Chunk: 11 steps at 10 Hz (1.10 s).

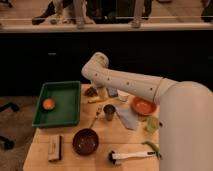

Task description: Place grapes in metal cup

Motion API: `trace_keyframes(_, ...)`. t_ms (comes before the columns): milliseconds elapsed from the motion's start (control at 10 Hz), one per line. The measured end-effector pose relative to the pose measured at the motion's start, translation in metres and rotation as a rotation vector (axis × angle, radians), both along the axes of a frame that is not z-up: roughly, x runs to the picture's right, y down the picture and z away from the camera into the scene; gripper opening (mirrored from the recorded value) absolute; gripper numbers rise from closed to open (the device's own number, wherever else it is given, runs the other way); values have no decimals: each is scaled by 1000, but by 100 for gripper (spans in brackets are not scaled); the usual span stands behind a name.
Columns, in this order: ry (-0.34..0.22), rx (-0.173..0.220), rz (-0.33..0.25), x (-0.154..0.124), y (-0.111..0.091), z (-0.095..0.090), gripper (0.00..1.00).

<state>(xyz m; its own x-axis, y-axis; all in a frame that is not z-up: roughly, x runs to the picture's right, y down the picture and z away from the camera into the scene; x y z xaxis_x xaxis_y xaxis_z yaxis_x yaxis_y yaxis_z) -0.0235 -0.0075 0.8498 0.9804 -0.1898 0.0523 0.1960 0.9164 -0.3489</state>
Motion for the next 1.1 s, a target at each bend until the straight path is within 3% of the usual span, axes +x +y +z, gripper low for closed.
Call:
trace_keyframes(300,-12,-3,2,-11,-15,21,80)
trace_keyframes(600,12,-9,-5,-17,-17,40,80)
trace_keyframes(1100,84,35,22,-26,-11,65,80)
